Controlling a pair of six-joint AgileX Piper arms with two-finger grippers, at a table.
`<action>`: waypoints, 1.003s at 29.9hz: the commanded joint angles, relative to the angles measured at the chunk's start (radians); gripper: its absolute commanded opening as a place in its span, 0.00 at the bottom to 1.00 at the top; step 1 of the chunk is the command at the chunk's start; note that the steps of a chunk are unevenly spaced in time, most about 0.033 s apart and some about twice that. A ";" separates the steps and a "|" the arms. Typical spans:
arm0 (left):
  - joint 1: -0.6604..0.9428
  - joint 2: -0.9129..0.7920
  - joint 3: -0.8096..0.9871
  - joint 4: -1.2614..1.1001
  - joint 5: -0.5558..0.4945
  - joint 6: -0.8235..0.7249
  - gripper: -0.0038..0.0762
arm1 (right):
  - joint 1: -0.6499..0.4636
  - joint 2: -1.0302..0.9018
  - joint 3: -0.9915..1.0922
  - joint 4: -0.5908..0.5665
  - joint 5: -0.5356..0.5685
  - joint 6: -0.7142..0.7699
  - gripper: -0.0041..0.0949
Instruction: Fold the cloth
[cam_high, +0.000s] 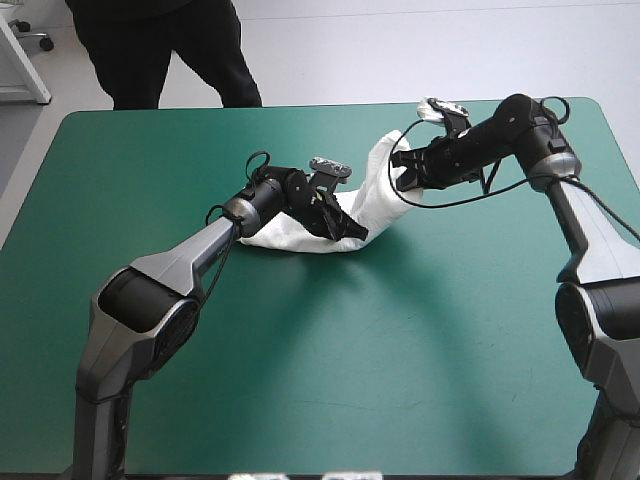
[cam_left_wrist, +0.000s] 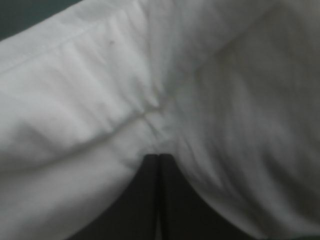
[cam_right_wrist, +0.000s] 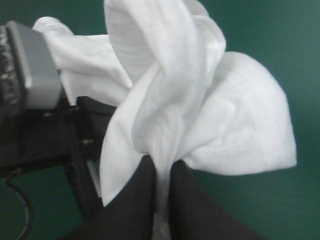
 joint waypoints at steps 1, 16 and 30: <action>-0.006 -0.047 -0.017 -0.016 0.036 -0.001 0.04 | 0.036 -0.068 -0.075 0.049 0.036 -0.003 0.03; 0.047 -0.159 -0.032 0.098 0.137 -0.010 0.04 | 0.075 -0.066 -0.166 -0.002 0.046 0.027 0.03; 0.192 -0.769 0.302 0.172 0.280 -0.006 0.04 | 0.220 -0.063 -0.166 -0.004 -0.105 0.049 0.03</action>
